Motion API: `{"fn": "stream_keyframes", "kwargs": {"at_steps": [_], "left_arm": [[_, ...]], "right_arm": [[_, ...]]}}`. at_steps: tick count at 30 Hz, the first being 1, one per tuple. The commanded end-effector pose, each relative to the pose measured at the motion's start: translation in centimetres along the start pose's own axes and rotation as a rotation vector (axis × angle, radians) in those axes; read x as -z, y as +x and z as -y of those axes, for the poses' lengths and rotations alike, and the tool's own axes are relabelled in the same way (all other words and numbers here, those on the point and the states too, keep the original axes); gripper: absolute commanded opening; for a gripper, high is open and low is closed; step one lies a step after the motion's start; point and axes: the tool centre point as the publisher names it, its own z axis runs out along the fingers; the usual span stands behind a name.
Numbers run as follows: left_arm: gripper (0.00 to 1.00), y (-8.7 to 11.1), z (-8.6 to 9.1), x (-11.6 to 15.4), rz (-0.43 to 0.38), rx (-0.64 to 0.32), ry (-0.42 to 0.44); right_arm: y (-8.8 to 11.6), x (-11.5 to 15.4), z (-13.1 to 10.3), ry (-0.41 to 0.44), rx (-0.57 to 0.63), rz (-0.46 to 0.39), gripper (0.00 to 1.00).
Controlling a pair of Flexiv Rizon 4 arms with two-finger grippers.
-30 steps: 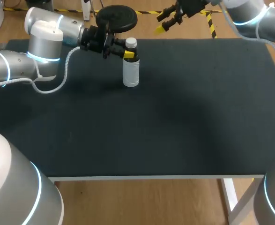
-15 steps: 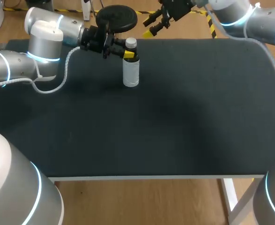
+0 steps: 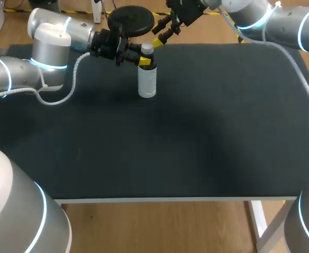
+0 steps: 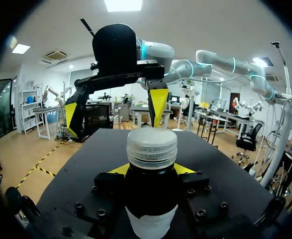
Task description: Unscrew the bottle cap
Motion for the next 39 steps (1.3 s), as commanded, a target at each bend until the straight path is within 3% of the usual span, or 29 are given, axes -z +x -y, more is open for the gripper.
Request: {"fn": "stream_keyframes", "kwargs": {"at_steps": [1, 8, 15, 23, 39], "left_arm": [[0.00, -0.2, -0.1, 0.0, -0.006, 0.000, 0.000], [0.00, -0.2, -0.1, 0.0, -0.006, 0.000, 0.000], [0.00, -0.2, -0.1, 0.0, -0.006, 0.000, 0.000], [0.00, -0.2, -0.1, 0.0, -0.006, 0.000, 0.000], [0.00, -0.2, -0.1, 0.0, -0.006, 0.000, 0.000]], "right_arm": [[0.0, -0.5, -0.3, 0.010, 0.004, 0.006, 1.00], [0.5, -0.7, -0.3, -0.001, 0.004, 0.014, 1.00], [1.0, 1.4, -0.5, -0.019, 0.011, 0.060, 1.00], [2.2, 1.4, -0.6, -0.024, 0.015, 0.033, 1.00], [2.1, -1.2, -0.3, 0.006, 0.003, -0.005, 1.00]]}}
